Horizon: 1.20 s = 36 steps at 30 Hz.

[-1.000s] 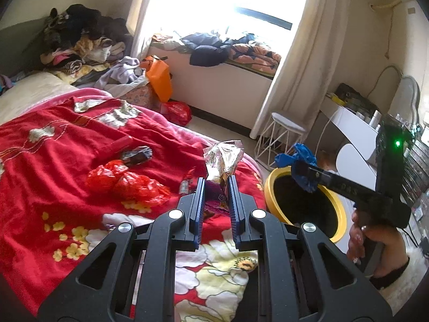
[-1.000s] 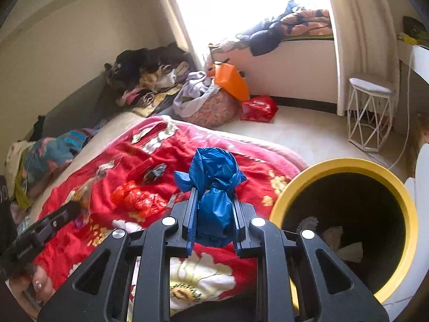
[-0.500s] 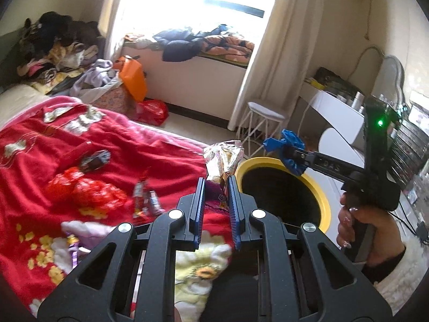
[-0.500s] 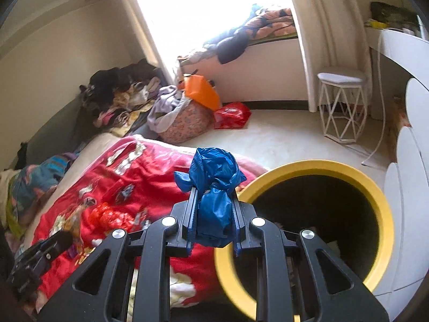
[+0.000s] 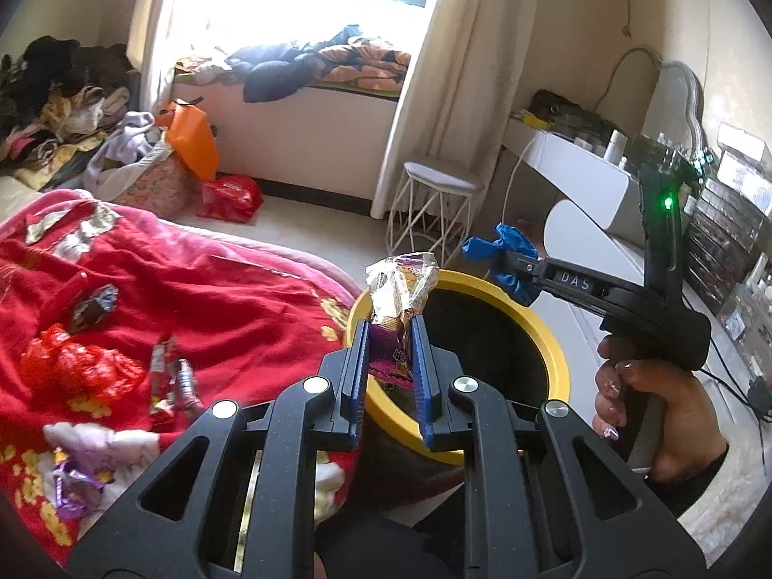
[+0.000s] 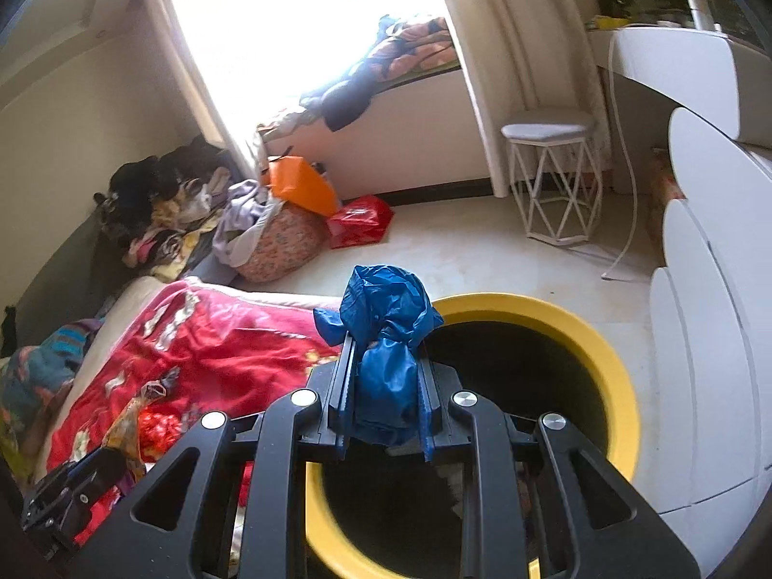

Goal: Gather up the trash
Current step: 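Carry the blue bag and silver wrapper with both tools over the yellow bin, then open both tools to drop the items into the yellow bin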

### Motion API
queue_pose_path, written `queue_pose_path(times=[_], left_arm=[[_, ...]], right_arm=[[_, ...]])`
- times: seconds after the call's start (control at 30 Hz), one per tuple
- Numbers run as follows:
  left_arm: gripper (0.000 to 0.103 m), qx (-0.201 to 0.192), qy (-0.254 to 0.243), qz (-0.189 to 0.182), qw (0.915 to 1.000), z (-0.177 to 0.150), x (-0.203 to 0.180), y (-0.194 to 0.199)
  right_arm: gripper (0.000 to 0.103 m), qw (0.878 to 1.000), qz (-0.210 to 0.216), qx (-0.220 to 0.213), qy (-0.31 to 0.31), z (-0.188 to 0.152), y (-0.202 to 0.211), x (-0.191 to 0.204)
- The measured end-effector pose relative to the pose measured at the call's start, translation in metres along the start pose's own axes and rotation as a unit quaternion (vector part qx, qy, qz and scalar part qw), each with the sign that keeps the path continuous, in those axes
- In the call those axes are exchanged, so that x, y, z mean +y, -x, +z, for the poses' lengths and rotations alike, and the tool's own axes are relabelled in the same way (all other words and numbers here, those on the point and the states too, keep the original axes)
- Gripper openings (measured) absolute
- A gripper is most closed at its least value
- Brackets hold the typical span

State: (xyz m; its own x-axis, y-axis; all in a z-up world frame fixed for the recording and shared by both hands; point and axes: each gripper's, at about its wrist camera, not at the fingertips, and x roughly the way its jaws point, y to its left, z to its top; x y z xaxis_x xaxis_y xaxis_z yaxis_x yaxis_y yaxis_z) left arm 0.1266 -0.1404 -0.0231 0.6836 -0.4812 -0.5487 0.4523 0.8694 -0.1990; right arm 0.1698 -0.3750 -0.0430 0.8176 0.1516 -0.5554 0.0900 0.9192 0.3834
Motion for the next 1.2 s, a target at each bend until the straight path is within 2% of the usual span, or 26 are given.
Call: queue_pose_path(times=[0.4,0.8,0.9,1.0,1.03,1.07,1.1,1.13,1.17,1.2], left_arm=[[0.012,0.041,-0.014,-0.019,0.9989,-0.01,-0.022,-0.051],[0.012,0.08,-0.018,-0.023,0.9963,-0.018,-0.026,-0.098],[0.012,0.088,-0.016,-0.021,0.9958,-0.019,-0.025,-0.107],[0.014,0.089,-0.013,-0.019,0.9957,-0.021,-0.026,-0.112],[0.023,0.086,-0.012,-0.009,0.9962,-0.021,-0.024,-0.113],[0.048,0.084,-0.008,0.0,0.9965,-0.021,-0.023,-0.113],[0.062,0.081,-0.002,0.004,0.9967,-0.021,-0.021,-0.112],[0.087,0.076,0.004,0.008,0.9971,-0.02,-0.018,-0.11],[0.093,0.068,0.011,0.014,0.9975,-0.019,-0.015,-0.107],[0.093,0.058,0.017,0.017,0.998,-0.018,-0.011,-0.103]], right_arm=[[0.022,0.999,-0.023,0.022,-0.032,-0.002,-0.015,-0.045],[0.023,0.998,-0.026,0.046,-0.038,-0.008,-0.029,-0.058],[0.026,0.998,-0.026,0.048,-0.042,-0.009,-0.031,-0.06],[0.033,0.998,-0.028,0.05,-0.038,-0.009,-0.033,-0.062],[0.039,0.998,-0.029,0.05,-0.039,-0.009,-0.034,-0.063],[0.044,0.997,-0.03,0.05,-0.039,-0.009,-0.035,-0.065],[0.047,0.997,-0.032,0.05,-0.04,-0.009,-0.035,-0.066],[0.052,0.997,-0.034,0.049,-0.04,-0.009,-0.035,-0.067],[0.054,0.997,-0.036,0.05,-0.04,-0.008,-0.035,-0.068],[0.055,0.997,-0.037,0.05,-0.039,-0.008,-0.035,-0.068]])
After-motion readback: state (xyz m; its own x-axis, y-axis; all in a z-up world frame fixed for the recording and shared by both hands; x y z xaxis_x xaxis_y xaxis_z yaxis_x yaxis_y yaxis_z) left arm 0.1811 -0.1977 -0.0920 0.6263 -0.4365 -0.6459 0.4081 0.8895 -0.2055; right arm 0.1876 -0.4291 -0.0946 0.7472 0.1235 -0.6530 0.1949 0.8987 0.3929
